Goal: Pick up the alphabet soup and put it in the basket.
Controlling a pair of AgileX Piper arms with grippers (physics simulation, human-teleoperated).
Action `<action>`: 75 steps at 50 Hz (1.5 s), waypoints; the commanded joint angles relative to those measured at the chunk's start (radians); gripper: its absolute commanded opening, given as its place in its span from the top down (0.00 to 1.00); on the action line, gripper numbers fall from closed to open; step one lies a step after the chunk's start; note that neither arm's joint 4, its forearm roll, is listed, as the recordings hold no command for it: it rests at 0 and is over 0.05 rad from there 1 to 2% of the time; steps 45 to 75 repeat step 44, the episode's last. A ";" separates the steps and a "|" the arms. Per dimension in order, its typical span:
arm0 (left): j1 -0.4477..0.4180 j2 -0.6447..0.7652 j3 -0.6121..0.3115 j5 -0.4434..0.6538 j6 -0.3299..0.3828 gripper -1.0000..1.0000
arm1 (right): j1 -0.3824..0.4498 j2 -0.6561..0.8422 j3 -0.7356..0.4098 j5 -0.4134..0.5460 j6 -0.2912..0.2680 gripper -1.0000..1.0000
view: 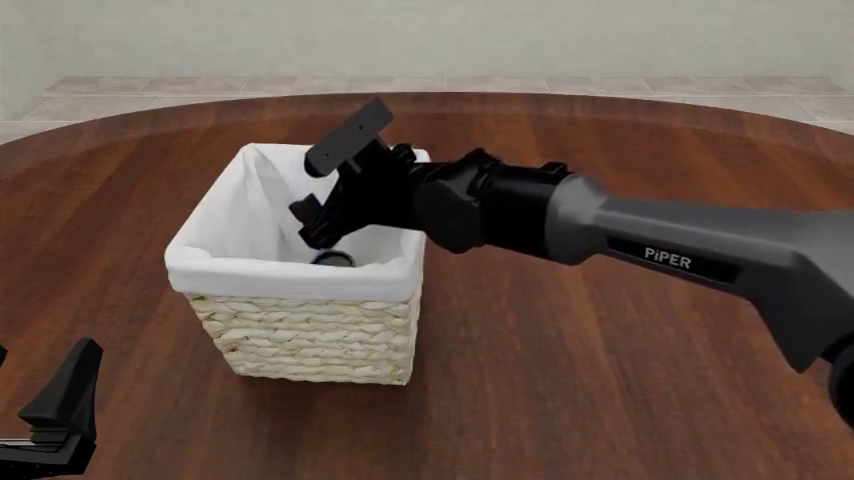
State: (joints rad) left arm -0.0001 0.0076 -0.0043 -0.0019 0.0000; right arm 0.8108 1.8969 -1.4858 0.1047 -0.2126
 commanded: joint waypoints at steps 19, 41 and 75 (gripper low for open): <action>0.000 0.000 0.000 0.000 0.000 0.00 | -0.030 -0.175 -0.015 0.048 0.011 0.00; 0.000 0.000 0.000 0.000 0.000 0.00 | -0.063 -0.479 -0.011 0.141 0.044 0.00; 0.000 0.000 0.000 0.000 0.000 0.00 | -0.067 -0.512 0.005 0.145 0.045 0.00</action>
